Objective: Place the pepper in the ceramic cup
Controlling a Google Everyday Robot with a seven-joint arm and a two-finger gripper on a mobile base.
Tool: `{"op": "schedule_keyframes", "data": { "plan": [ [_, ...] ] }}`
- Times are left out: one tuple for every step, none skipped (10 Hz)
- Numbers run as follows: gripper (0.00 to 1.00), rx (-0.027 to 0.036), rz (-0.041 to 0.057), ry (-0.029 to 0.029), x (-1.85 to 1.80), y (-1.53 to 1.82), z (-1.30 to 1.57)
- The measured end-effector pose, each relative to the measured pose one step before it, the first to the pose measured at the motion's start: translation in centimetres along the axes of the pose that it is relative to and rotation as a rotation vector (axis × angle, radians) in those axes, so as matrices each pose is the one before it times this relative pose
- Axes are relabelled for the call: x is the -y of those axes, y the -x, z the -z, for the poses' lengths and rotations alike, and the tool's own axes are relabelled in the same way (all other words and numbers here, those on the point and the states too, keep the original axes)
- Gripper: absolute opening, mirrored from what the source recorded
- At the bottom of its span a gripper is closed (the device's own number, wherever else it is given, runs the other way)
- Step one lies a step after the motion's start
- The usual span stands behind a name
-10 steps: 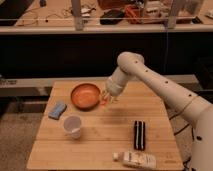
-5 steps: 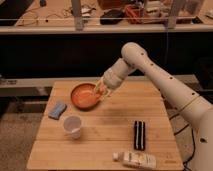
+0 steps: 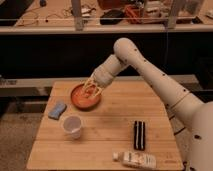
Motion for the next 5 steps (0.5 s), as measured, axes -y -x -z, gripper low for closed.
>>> {"op": "schedule_keyframes", "data": {
  "plan": [
    [0.05,0.02931,0.02631,0.00729,0.478,0.974,-0.565],
    [0.05,0.03190,0.02352,0.01228,-0.064,0.815,-0.295],
    [0.05,0.01568,0.01188,0.00352,0.042,0.454,-0.135],
    [0.05,0.00818,0.00949,0.00633,0.035,0.145,-0.032],
    [0.05,0.02817,0.01231,0.01335,-0.045,0.192,-0.172]
  ]
}}
